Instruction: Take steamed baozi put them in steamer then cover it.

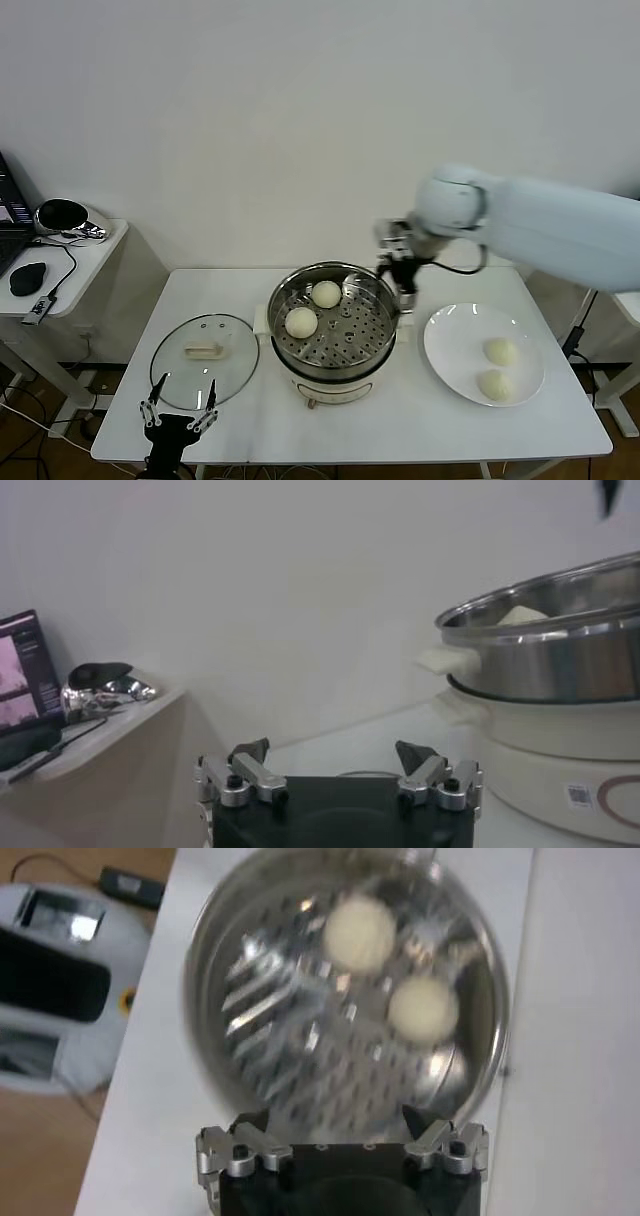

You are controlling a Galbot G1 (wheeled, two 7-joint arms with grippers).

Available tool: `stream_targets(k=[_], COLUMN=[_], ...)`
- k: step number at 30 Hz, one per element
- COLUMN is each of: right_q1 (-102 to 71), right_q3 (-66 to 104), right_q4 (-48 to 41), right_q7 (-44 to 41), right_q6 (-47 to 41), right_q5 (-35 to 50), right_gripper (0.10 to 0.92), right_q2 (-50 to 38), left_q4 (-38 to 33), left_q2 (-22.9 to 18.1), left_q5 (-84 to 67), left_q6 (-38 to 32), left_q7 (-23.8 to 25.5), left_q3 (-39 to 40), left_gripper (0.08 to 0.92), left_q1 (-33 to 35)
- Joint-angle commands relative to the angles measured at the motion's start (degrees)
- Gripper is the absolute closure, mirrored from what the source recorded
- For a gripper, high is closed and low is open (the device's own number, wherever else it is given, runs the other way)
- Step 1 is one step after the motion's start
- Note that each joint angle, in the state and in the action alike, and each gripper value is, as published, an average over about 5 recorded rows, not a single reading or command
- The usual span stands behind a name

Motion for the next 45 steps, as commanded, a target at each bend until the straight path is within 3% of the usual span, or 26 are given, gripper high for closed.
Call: stream_targets(k=[1,7,14,45], right_q1=[-6.52,-27.43,-42.99,-50.61], right_q3=[3.74,19.32,29.85,35.05], right_q4=[4.14,1.96,-3.5,-15.36], right_q7=[-7.12,-3.85,-1.67,-0.6], right_q6=[14.57,17.12,19.12,16.34], right_q5=[-17.9,-25.11,-28.17,-30.45], right_gripper=[0.203,0.203,0.203,0.203], right_q2=[-20.99,-24.43,-21.7,-8.72], left_q4=[0.33,0.28,-0.14,0.3], left_q2=[-0.09,-0.35,-0.69,-1.57], left_q5=[0.28,0.56,0.9,1.03], left_q6=[-0.07,-0.13,-0.09,-0.41], left_q7=[-0.03,-0.08,-0.06,-0.15], left_q3=[0.26,0.19,-0.27,-1.51], left_gripper=[0.177,0.177,0.177,0.177], left_q1=[0.06,0.61,1.35,2.3])
